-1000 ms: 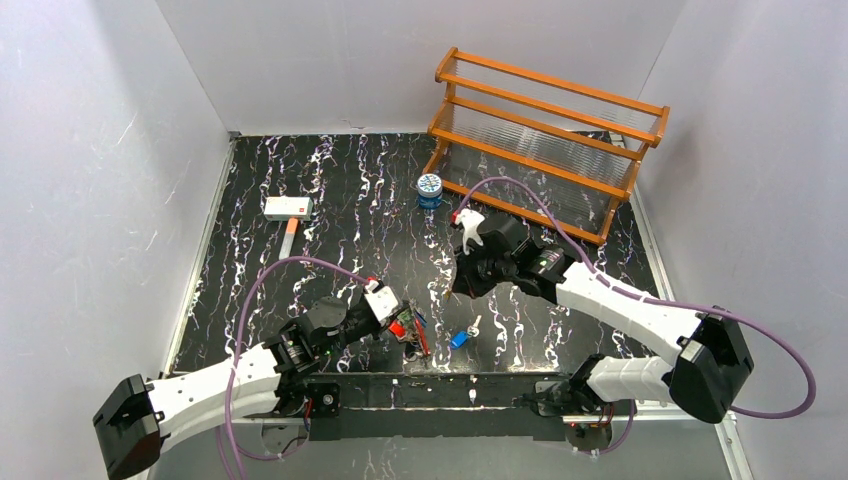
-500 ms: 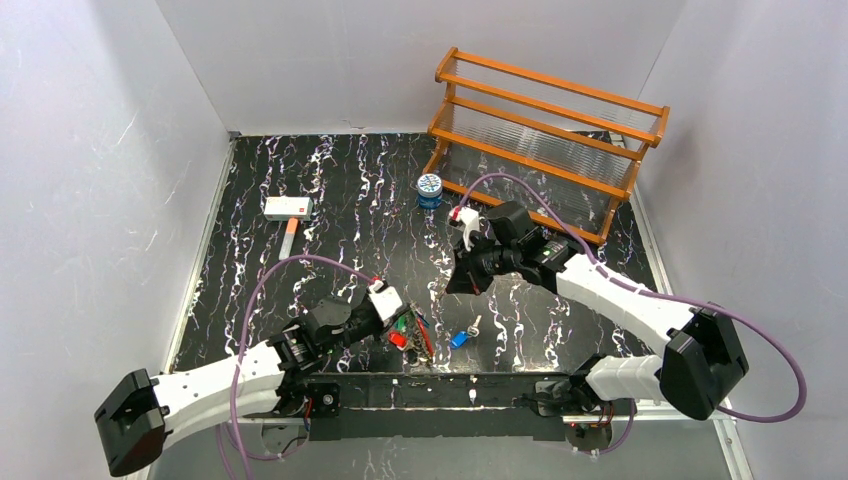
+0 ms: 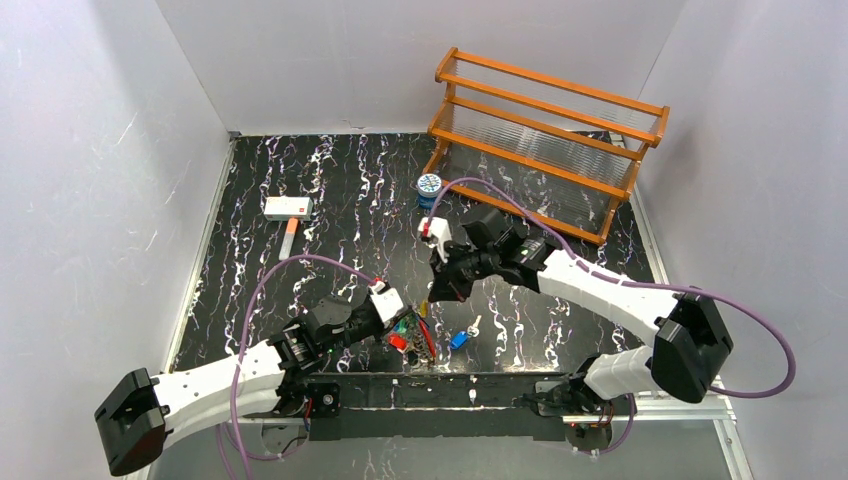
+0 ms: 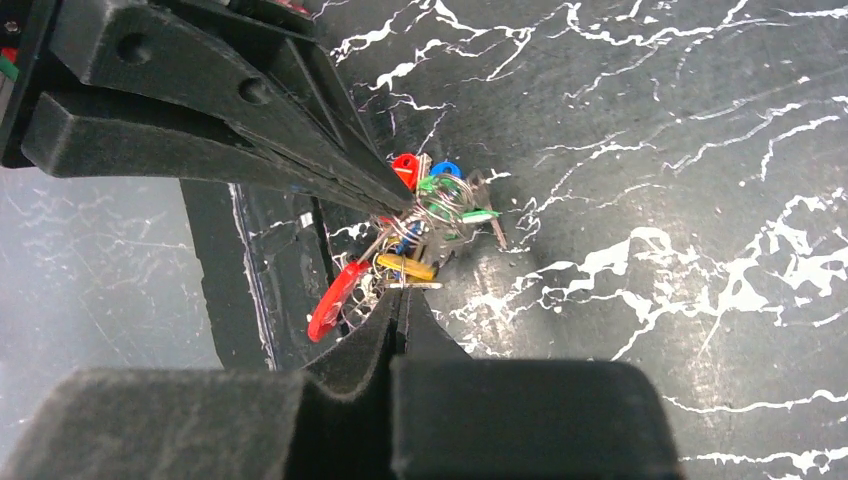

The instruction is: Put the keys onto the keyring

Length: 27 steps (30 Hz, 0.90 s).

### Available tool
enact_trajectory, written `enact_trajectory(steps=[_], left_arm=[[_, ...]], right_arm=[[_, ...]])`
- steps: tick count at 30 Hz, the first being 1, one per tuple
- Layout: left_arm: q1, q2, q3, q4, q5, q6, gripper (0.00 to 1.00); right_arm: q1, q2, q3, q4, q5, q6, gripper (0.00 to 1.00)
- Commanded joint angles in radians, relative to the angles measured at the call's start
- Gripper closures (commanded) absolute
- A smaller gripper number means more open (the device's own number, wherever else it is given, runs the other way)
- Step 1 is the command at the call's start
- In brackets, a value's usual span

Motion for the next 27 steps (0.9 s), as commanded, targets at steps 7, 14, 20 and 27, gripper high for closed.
enact_trajectory(steps=[7, 14, 20, 27], left_arm=[[-0.003, 0.007, 0.049, 0.007, 0.028, -0.005, 1.00], [-0.003, 0.014, 0.051, 0.010, 0.033, -0.008, 1.00], [-0.002, 0.020, 0.052, 0.013, 0.035, -0.016, 1.00], [-0.003, 0.019, 0.051, 0.014, 0.037, -0.022, 1.00]], right_arm=[[0.115, 0.035, 0.059, -0.008, 0.147, -0.080, 0.99], [0.148, 0.046, 0.061, -0.007, 0.163, -0.093, 0.99], [0.179, 0.070, 0.080, -0.008, 0.193, -0.089, 0.99], [0.198, 0.080, 0.090, -0.002, 0.260, -0.057, 0.99]])
